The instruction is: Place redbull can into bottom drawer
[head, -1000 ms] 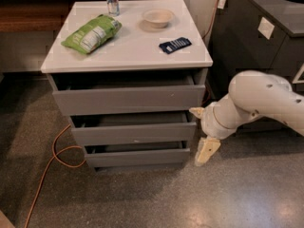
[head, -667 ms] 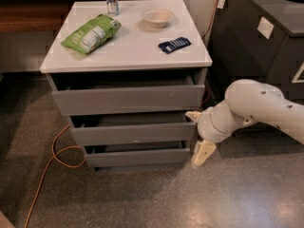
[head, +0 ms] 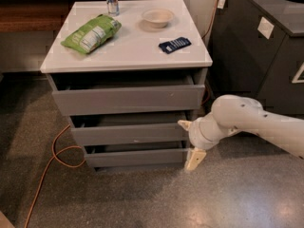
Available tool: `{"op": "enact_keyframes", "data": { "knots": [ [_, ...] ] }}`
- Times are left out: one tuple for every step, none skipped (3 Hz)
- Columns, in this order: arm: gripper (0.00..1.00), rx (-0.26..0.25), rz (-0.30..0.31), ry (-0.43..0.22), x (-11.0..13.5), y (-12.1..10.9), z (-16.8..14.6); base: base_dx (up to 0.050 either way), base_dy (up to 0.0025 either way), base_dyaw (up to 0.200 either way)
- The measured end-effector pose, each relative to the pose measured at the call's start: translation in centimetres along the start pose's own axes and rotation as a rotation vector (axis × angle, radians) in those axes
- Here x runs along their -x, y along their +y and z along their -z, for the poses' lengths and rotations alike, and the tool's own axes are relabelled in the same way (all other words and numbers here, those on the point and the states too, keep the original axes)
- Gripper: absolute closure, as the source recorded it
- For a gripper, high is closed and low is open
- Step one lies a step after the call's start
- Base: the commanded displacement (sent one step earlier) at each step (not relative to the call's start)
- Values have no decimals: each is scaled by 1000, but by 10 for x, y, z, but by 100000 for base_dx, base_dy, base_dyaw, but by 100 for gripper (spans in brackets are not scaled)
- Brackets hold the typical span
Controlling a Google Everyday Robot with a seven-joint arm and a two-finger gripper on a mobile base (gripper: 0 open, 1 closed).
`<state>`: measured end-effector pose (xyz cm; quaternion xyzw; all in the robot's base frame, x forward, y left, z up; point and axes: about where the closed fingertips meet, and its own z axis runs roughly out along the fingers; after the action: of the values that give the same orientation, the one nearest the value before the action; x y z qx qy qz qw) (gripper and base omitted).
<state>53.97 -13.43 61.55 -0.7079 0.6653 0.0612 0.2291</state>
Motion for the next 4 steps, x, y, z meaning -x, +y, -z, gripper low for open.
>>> {"op": "enact_keyframes", "data": {
  "knots": [
    [0,31,34,6,-5,-5,-62,0,0,0],
    [0,36,32,5,-5,-4,-64,0,0,0],
    [0,71,19,-9,-8,1,-75,0,0,0],
    [0,99,29,-17,-16,7,-100,0,0,0]
  ]
}}
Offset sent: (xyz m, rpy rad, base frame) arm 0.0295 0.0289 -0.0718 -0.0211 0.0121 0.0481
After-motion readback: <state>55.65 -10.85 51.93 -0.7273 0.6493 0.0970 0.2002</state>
